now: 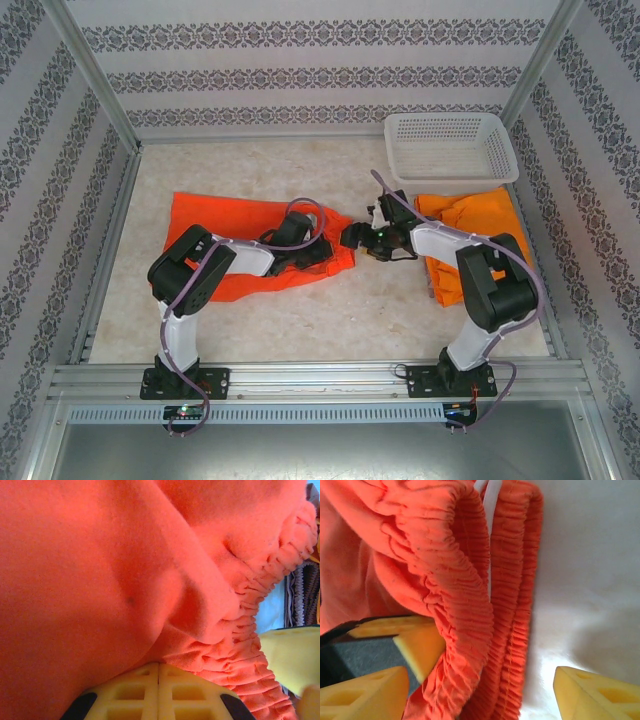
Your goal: Fold and stack the shorts
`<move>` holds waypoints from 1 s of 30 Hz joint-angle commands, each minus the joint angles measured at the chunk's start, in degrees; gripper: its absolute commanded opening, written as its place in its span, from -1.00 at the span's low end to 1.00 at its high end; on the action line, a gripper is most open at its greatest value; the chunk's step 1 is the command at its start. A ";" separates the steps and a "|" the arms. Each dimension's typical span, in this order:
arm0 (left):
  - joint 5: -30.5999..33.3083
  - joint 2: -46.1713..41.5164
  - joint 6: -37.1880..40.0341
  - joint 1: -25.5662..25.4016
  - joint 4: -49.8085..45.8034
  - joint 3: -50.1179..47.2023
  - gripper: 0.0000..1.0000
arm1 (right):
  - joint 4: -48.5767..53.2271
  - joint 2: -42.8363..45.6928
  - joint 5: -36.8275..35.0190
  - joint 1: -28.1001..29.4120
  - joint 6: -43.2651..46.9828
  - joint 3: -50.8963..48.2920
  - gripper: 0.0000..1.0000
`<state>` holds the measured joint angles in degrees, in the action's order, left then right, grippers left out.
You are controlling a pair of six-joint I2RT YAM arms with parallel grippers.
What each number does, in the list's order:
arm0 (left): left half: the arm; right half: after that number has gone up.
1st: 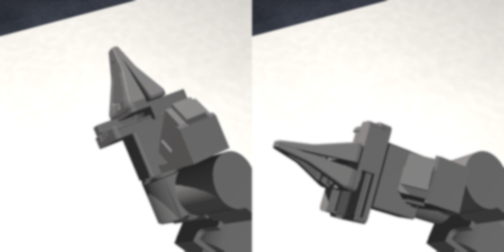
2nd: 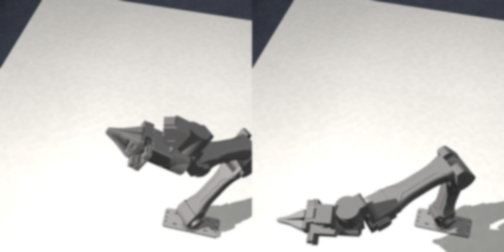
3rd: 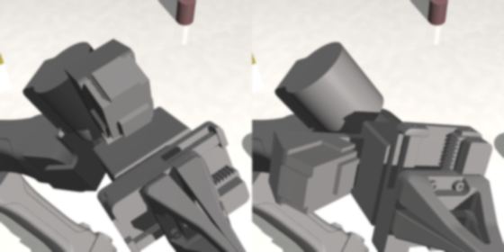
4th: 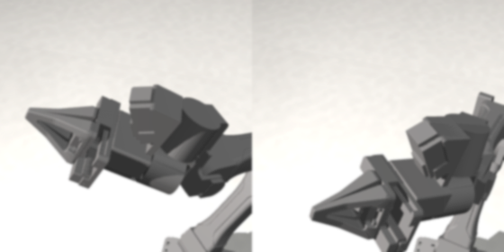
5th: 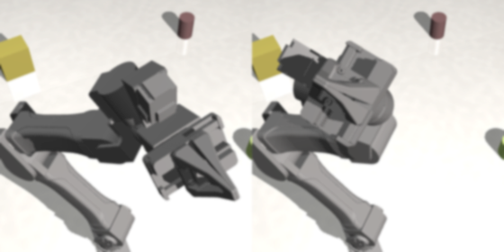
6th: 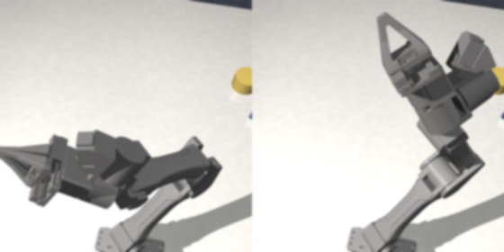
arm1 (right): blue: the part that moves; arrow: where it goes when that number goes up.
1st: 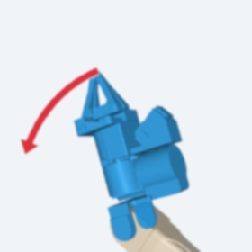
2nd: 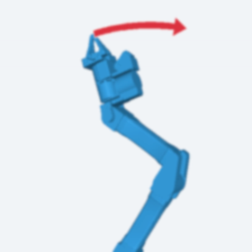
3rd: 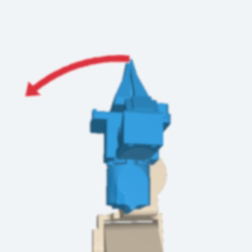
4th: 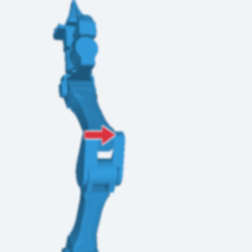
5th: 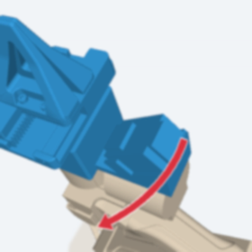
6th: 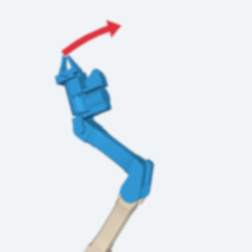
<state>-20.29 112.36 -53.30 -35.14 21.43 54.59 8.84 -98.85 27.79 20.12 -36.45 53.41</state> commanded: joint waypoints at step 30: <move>2.94 -3.99 -0.42 1.14 -0.99 -3.03 -0.77 | -3.61 -7.83 -6.67 4.59 -4.19 5.06 -0.94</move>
<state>-19.25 111.57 -54.68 -34.50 24.64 52.56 4.27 -105.65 23.97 23.66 -43.64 57.34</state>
